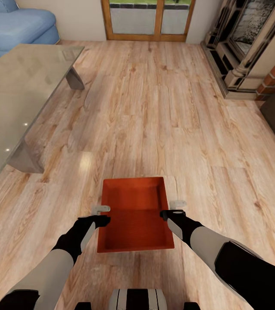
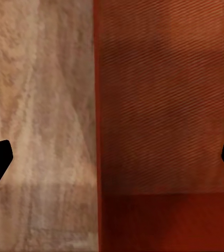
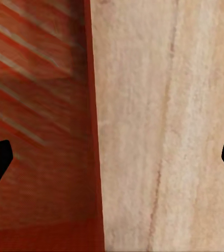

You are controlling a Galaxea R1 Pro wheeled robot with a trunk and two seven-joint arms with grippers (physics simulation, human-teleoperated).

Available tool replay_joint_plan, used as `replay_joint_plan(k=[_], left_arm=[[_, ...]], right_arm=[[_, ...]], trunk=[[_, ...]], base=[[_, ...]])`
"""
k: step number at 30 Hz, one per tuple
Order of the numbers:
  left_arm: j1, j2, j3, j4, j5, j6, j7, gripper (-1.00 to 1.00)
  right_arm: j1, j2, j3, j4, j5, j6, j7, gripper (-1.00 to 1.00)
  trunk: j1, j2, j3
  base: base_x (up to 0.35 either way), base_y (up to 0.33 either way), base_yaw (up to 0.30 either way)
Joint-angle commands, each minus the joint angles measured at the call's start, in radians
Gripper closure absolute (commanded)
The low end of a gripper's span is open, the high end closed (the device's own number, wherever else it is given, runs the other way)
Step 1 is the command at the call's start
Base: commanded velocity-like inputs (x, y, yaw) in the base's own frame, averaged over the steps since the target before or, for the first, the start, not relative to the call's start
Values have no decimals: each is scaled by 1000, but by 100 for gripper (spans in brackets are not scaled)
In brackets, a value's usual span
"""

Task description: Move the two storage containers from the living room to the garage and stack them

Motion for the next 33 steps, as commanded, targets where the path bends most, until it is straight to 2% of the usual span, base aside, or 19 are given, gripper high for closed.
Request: replay_joint_plan(k=[1, 7, 21, 30, 33], left_arm=[[0, 0, 1, -2, 5, 6, 5, -100], [0, 0, 0, -1, 5, 5, 5, -100], [0, 0, 1, -1, 5, 6, 5, -100], [0, 0, 0, 0, 5, 6, 5, -100], [0, 0, 0, 1, 5, 6, 5, -100]], right_arm=[[0, 0, 8, -2, -4, 6, -6, -100], [0, 0, 8, -2, -4, 7, -6, -100], [0, 2, 11, -2, -3, 6, -6, -100], [0, 25, 13, -2, -2, 5, -6, -100], [0, 28, 13, -2, -1, 5, -6, -100]], trunk=[[4, -7, -4], [27, -49, -23], [27, -49, -23], [27, -49, -23], [38, -70, -32]], base=[[0, 0, 0], [0, 0, 0], [0, 0, 0], [0, 0, 0], [0, 0, 0]])
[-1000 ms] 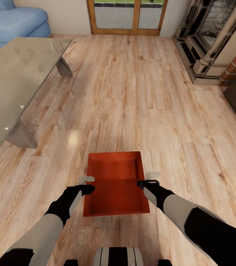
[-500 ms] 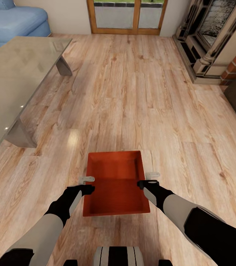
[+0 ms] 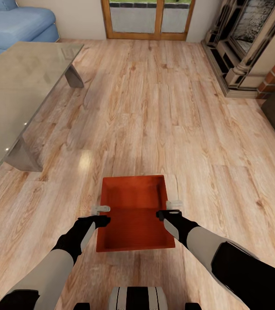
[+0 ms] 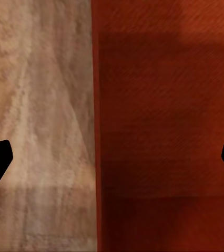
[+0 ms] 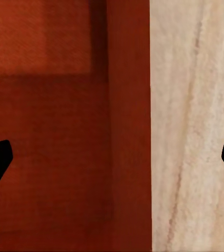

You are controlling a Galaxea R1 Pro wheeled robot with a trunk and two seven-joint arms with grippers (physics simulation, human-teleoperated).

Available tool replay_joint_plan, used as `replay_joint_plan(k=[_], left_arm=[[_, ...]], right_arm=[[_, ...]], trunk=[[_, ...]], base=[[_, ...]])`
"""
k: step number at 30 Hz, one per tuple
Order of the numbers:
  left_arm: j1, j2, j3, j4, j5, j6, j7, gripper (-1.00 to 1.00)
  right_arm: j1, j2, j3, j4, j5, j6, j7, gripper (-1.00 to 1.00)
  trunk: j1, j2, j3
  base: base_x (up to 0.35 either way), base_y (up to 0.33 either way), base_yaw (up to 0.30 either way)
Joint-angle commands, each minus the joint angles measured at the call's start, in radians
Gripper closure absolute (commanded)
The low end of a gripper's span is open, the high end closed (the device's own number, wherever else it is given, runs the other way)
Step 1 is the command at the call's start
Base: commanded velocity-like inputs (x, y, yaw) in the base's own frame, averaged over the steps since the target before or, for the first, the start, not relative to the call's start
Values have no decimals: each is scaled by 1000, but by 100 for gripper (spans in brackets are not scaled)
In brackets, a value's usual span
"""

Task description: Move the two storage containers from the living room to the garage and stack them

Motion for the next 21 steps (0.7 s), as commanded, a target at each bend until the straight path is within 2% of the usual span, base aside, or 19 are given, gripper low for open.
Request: replay_joint_plan(k=[1, 4, 21], left_arm=[[0, 0, 0, -1, 5, 5, 5, -100], [0, 0, 0, -1, 5, 5, 5, -100], [0, 0, 0, 1, 5, 5, 5, -100]], right_arm=[[0, 0, 8, -2, -4, 6, -6, -100], [0, 0, 8, -2, -4, 6, -6, -100], [0, -5, 7, -2, -4, 6, -6, -100]], trunk=[[4, -7, -4], [15, -28, -13], [15, -28, -13]], base=[[0, 0, 0], [0, 0, 0], [0, 0, 0]])
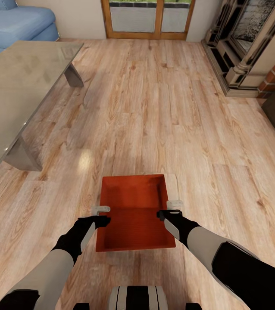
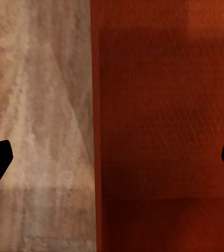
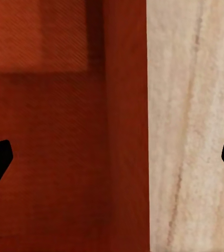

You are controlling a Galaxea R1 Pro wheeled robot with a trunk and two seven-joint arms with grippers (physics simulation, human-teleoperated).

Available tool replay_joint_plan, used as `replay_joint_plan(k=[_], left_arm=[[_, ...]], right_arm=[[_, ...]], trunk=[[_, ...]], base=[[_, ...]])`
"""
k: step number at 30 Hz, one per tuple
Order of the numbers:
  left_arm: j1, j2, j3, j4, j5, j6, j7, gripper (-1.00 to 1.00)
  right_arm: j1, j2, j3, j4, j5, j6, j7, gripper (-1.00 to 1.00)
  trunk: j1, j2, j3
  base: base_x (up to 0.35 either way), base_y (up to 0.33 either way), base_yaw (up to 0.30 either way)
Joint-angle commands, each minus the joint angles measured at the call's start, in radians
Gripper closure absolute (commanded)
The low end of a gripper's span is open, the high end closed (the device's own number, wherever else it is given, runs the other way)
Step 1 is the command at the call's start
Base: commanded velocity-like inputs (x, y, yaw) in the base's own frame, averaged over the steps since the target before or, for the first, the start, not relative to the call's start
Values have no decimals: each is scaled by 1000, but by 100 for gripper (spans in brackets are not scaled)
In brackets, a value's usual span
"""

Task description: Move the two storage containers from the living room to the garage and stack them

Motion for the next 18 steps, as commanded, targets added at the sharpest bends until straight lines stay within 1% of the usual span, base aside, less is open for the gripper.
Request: replay_joint_plan(k=[1, 18], left_arm=[[0, 0, 0, -2, 5, 5, 5, -100], [0, 3, 1, 0, 4, 5, 5, -100]], right_arm=[[0, -1, 8, -2, -5, 6, -6, -100], [0, -4, 7, -2, -5, 6, -6, -100]], trunk=[[0, 0, -1], [0, 0, -1]], base=[[0, 0, 0], [0, 0, 0]])
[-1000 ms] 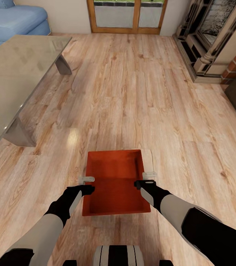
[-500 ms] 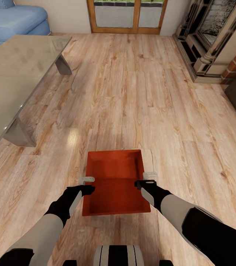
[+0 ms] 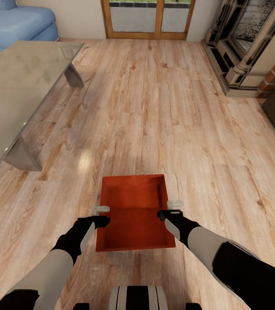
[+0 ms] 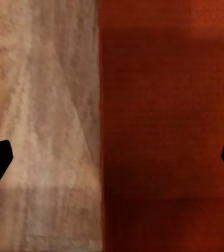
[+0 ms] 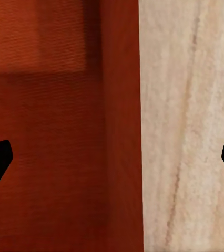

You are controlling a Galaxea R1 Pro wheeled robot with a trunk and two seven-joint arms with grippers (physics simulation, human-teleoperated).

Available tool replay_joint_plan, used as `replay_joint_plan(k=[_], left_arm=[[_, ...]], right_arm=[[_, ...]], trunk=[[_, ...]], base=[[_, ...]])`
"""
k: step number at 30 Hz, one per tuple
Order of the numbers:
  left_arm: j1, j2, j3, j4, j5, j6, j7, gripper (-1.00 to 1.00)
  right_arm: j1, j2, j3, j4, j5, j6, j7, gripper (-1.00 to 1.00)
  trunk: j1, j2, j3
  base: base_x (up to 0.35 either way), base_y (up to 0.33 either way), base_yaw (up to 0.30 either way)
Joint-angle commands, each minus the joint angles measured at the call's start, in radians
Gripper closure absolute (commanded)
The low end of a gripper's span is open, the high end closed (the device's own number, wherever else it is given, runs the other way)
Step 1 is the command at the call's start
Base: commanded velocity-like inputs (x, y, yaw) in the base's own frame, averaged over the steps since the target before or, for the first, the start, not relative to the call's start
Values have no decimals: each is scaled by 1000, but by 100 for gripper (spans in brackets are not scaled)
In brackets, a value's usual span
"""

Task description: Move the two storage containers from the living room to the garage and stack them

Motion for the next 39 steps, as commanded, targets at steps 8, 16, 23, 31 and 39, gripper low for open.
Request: replay_joint_plan(k=[8, 16, 23, 31, 39], left_arm=[[0, 12, 0, -1, 5, 6, 5, -100], [0, 12, -1, 1, 5, 6, 5, -100], [0, 11, -1, 1, 5, 6, 5, -100], [0, 11, -1, 1, 5, 6, 5, -100], [0, 11, -1, 2, 3, 6, 5, -100]], right_arm=[[0, 0, 9, -2, -5, 6, -6, -100], [0, 0, 9, -2, -5, 6, -6, -100], [0, -2, 9, -2, -5, 6, -6, -100], [0, -4, 8, -1, -5, 6, -5, -100], [0, -4, 8, -1, -5, 6, -3, -100]], trunk=[[0, 0, -1], [23, -42, -19], [23, -42, -19], [23, -42, -19], [31, -56, -26]], base=[[0, 0, 0], [0, 0, 0], [0, 0, 0], [0, 0, 0], [0, 0, 0]])
